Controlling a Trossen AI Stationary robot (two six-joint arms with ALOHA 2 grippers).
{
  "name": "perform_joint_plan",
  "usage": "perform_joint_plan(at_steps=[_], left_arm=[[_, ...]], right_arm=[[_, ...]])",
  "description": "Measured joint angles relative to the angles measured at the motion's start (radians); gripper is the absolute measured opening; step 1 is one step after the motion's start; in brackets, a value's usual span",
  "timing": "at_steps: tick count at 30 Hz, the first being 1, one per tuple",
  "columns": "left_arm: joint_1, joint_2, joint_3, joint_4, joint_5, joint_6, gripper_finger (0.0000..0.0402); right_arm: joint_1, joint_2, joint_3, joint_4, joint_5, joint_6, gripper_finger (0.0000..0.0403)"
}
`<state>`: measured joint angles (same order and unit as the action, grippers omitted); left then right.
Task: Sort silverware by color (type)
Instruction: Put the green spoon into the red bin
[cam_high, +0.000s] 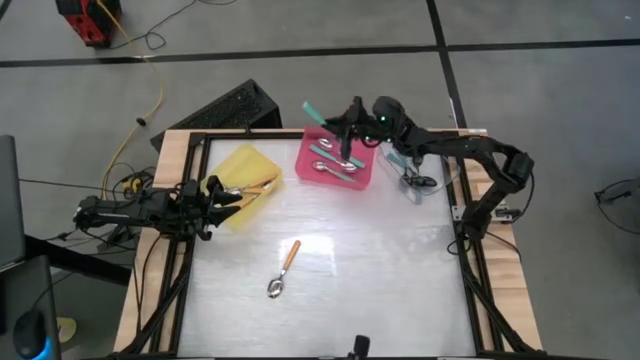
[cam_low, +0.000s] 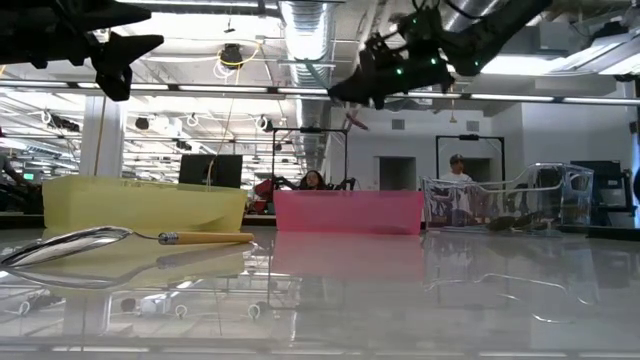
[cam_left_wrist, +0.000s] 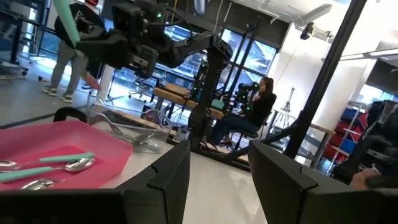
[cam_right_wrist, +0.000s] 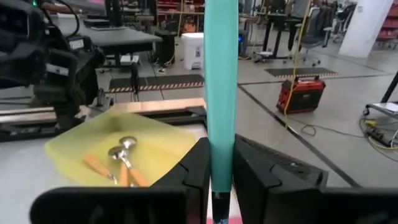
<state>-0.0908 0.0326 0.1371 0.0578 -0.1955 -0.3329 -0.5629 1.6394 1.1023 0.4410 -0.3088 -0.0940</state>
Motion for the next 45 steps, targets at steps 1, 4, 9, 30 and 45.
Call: perform_joint_plan(at_steps=[1, 4, 9, 30, 45], left_arm=[[0.000, 0.000, 0.000, 0.000, 0.000, 0.002, 0.0148], [0.000, 0.000, 0.000, 0.000, 0.000, 0.019, 0.0148], [0.000, 0.000, 0.000, 0.000, -0.002, 0.026, 0.0148], [0.000, 0.000, 0.000, 0.000, -0.063, 0.033, 0.0148], [0.000, 0.000, 0.000, 0.000, -0.063, 0.031, 0.0148]], right_arm=[[-0.011, 0.000, -0.016, 0.015, -0.013, 0.000, 0.0077], [-0.029, 0.002, -0.083, 0.080, -0.027, 0.000, 0.0077], [-0.065, 0.002, -0.223, 0.263, -0.031, 0.062, 0.0077], [-0.046, 0.135, -0.346, 0.649, -0.098, 0.140, 0.0077], [-0.057, 0.267, -0.345, 0.590, 0.086, 0.224, 0.0077]])
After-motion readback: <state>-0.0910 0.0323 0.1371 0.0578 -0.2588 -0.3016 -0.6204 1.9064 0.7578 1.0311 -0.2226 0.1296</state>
